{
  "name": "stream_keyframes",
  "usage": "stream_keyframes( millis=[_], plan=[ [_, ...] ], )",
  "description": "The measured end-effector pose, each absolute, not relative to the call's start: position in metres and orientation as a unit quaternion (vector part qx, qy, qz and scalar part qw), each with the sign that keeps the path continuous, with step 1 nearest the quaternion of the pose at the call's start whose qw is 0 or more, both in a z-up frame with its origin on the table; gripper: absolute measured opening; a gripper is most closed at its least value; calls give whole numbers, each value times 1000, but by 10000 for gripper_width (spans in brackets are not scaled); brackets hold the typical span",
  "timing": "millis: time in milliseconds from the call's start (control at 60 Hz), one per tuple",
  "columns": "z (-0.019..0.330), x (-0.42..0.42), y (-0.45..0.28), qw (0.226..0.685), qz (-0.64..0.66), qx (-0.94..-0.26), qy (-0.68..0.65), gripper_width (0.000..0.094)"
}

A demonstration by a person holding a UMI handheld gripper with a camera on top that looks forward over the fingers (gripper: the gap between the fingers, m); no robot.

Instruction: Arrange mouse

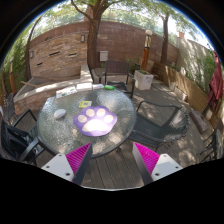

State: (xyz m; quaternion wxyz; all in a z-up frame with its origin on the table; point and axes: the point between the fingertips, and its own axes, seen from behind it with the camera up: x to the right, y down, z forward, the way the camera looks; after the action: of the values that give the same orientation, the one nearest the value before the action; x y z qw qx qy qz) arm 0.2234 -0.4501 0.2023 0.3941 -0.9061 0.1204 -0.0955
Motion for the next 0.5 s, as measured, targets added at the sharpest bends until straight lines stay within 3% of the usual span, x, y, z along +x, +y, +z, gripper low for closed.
stream_keyframes(
  millis=[250,500],
  plan=[
    [171,164,-429,353,-53,-933,47,829],
    [109,57,-300,375,8,-927,-17,835]
  ],
)
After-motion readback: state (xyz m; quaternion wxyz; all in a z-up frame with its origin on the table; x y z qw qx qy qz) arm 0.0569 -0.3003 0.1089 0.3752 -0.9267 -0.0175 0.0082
